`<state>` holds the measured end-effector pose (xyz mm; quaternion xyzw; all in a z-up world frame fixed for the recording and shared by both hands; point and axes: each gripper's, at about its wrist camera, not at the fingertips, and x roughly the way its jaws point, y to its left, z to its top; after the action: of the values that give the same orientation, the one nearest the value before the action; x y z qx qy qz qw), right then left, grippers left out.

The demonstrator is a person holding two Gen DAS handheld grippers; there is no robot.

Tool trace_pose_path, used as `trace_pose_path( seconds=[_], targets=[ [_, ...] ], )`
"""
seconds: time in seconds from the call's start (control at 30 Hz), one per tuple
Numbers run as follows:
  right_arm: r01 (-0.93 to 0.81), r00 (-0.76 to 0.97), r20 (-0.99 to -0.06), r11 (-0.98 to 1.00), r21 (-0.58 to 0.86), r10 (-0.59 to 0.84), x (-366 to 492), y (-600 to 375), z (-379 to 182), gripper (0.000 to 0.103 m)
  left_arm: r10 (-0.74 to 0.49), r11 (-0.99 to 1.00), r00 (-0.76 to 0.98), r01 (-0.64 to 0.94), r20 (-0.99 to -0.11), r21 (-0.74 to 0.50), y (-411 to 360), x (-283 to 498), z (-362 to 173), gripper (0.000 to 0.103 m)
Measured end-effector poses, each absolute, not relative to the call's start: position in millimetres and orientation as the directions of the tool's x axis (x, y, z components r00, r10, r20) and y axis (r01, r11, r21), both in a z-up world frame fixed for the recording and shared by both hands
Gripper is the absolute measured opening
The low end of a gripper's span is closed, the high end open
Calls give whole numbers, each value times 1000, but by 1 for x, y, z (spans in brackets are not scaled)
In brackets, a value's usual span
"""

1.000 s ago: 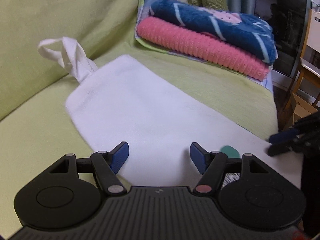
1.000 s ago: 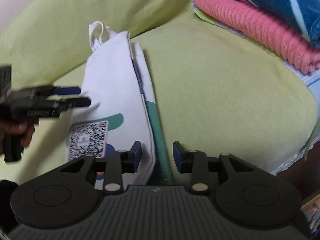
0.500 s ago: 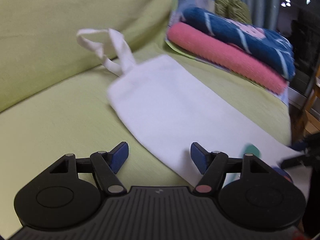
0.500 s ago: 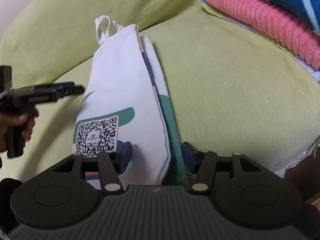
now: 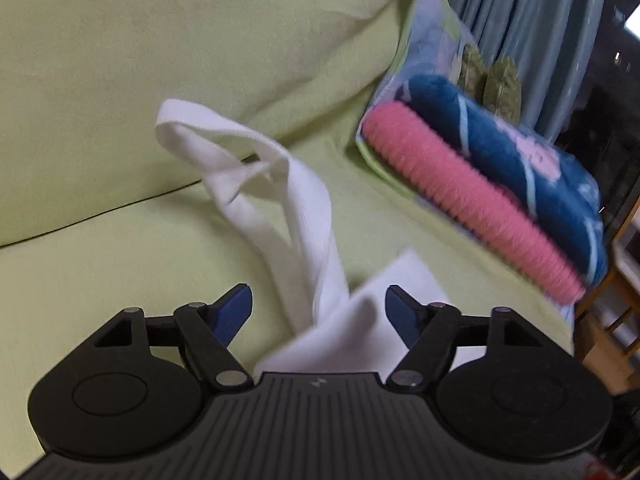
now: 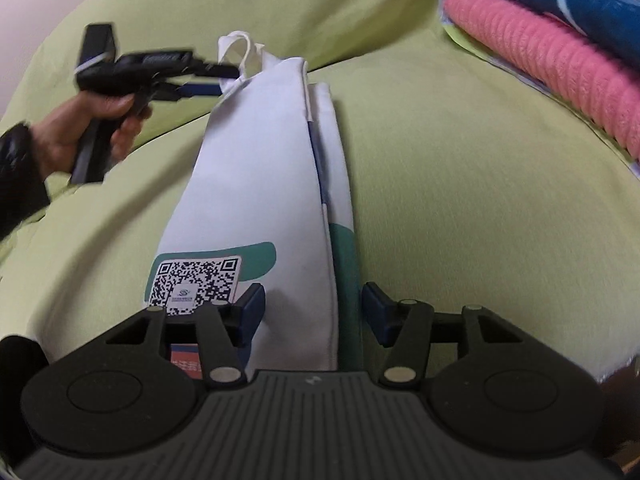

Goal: Fold shopping bag

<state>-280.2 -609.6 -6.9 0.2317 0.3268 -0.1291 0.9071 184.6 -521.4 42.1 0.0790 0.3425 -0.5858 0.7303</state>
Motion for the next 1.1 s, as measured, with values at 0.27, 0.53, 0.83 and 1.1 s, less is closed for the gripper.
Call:
trace_pose_path(
  seconds=[0.27,0.53,0.83,1.1],
  targets=[
    [364,764,-642,869,336,-71,-282,-612,-11,50,-808,411,274,896,-521,-167,-543,203,59,30],
    [356,760,-648,871,340,-58,-282,-612,-10,51,-804,401,212,883,-555,-243,-533,198,52,36],
    [387,770,-638,805,449,-14,-286,-619,-11,53,-757,419,195,877,-623,-234,-469,152,32,59],
    [416,760,-649,743,524,32,-291,-611,-14,34,-731,410,124,866,-671,-287,-447,113,-3,60]
  ],
)
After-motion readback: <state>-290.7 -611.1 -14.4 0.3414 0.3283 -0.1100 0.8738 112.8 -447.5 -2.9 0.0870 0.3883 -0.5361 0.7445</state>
